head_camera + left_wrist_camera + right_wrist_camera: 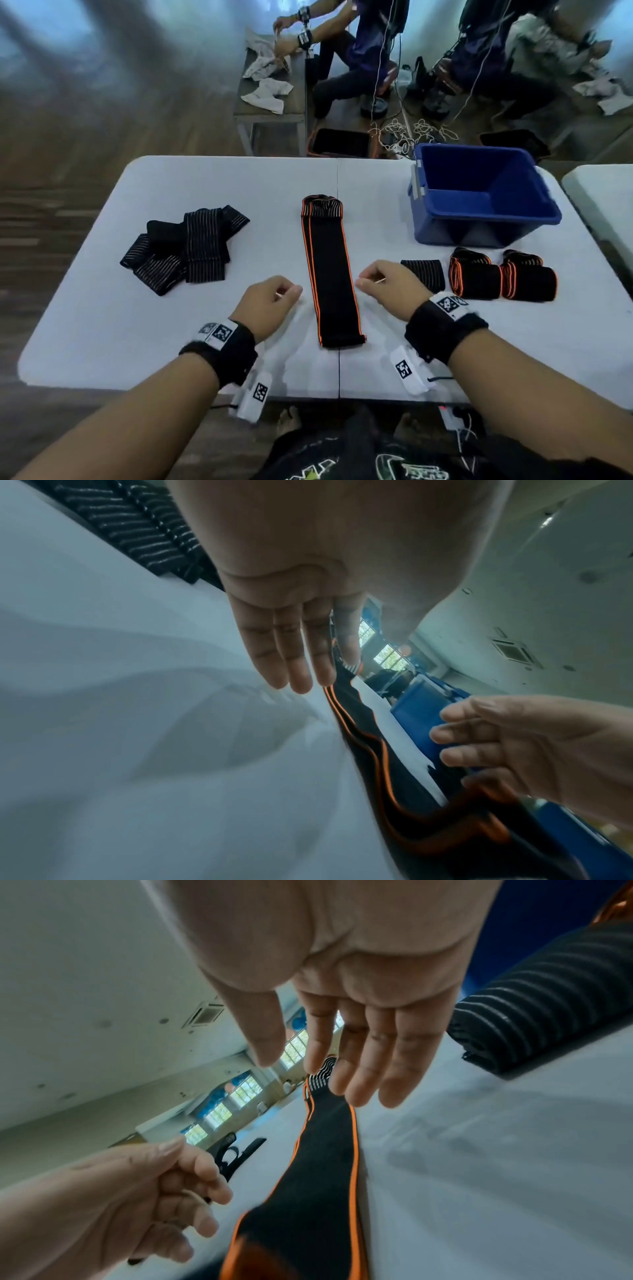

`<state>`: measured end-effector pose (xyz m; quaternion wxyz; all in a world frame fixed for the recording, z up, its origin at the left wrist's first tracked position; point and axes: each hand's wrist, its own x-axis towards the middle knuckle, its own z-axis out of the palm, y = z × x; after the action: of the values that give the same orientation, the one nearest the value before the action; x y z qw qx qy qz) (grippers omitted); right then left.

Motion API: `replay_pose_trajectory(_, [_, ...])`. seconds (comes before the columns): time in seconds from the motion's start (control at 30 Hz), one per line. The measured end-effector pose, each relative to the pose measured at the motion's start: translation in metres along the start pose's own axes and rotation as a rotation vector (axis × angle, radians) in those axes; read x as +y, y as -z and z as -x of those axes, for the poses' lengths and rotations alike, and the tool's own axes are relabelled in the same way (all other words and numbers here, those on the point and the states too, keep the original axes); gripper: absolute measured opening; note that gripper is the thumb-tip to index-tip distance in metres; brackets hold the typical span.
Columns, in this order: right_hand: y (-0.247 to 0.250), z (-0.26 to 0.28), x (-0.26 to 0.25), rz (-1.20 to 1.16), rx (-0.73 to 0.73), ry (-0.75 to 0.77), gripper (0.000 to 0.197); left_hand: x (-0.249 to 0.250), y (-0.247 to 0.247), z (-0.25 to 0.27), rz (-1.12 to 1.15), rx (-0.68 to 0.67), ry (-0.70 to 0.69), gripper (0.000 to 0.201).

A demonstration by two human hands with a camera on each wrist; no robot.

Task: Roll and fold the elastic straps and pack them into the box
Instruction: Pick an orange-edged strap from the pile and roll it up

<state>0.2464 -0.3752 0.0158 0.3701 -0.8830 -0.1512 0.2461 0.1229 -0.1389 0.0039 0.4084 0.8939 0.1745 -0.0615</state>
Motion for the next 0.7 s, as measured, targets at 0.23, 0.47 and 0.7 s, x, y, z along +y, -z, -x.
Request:
replay_pose_trajectory(0.23, [0.003, -0.082, -0.016, -0.278, 0.07, -0.166, 0.02, -0.006, 0.004, -0.091, 0.137, 0.121, 0.081, 0.024])
replay_pose_trajectory(0.47, [-0.004, -0.143, -0.021, -0.3, 0.031, -0.286, 0.046, 0.007, -0.007, -0.14, 0.304, 0.135, 0.121, 0.031])
replay_pose_trajectory(0.7, [-0.004, -0.142, -0.034, -0.5, -0.029, -0.237, 0.041, 0.013, -0.013, -0.156, 0.424, 0.122, 0.126, 0.023])
